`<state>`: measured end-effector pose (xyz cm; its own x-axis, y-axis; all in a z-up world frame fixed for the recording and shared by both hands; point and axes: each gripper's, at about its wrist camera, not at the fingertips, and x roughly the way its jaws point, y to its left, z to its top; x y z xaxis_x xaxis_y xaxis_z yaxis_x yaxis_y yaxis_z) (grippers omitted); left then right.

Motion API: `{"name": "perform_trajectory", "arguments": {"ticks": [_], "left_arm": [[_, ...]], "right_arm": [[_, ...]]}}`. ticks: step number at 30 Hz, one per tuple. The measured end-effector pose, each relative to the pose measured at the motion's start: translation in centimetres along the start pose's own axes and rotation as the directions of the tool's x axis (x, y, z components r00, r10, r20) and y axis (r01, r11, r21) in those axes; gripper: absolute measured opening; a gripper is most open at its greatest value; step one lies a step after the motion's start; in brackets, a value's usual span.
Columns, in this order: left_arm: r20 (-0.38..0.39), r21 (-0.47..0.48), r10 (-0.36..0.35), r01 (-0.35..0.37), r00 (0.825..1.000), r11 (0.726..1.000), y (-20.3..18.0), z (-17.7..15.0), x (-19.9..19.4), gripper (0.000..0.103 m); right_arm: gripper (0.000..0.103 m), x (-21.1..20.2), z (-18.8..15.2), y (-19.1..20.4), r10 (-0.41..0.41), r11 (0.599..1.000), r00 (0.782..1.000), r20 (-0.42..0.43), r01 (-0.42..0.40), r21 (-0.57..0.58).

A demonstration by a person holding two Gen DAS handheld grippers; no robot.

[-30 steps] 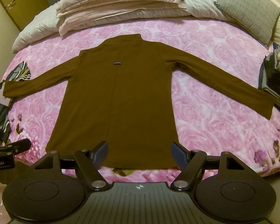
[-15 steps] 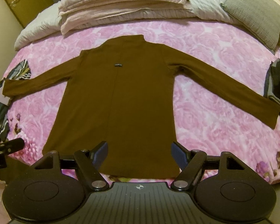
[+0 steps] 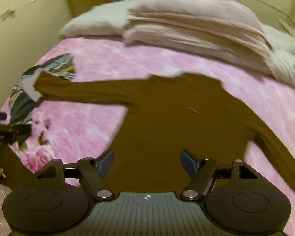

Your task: Fold large clothes

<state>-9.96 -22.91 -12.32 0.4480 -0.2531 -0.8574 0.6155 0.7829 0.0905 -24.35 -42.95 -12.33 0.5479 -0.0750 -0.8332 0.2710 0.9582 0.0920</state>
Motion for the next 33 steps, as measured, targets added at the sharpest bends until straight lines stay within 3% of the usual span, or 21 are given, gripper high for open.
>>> {"name": "perform_trajectory", "arguments": {"ticks": [5,9,11,16,22,27,30,33], "left_arm": [[-0.005,0.057,0.032,-0.032,0.999,0.998,11.5,3.2,5.7,0.102],[-0.007,0.121,0.041,-0.040,0.999,0.992,19.7,6.3,9.8,0.102],[-0.006,0.161,0.040,-0.038,0.999,0.986,22.8,7.3,11.5,0.102],[-0.011,0.171,0.040,-0.037,0.999,0.984,29.1,8.7,15.3,0.102],[-0.023,0.118,0.047,-0.044,0.999,0.992,33.6,8.5,18.3,0.102],[-0.035,0.074,0.044,-0.042,0.998,0.996,35.7,7.7,19.4,0.102],[-0.038,0.048,0.048,-0.046,0.998,0.998,36.3,7.4,19.3,0.102],[-0.045,0.040,0.053,-0.051,0.998,0.998,36.5,7.1,19.0,0.102]], "right_arm": [[0.071,7.8,5.4,10.8,0.078,0.990,0.997,0.015,-0.076,-0.120],[0.070,15.2,9.4,19.8,0.143,0.951,0.989,0.032,-0.128,-0.280],[0.060,18.5,10.8,23.1,0.171,0.929,0.985,0.034,-0.150,-0.340],[0.050,27.4,12.8,30.6,0.239,0.851,0.971,0.017,-0.201,-0.486],[0.043,34.1,13.1,36.6,0.312,0.786,0.950,0.006,-0.255,-0.563],[0.041,38.0,12.5,39.8,0.301,0.749,0.953,0.014,-0.228,-0.622],[0.036,39.2,12.9,40.2,0.302,0.772,0.953,0.023,-0.231,-0.592],[0.018,38.3,13.4,39.7,0.317,0.787,0.948,0.025,-0.248,-0.565]]}}
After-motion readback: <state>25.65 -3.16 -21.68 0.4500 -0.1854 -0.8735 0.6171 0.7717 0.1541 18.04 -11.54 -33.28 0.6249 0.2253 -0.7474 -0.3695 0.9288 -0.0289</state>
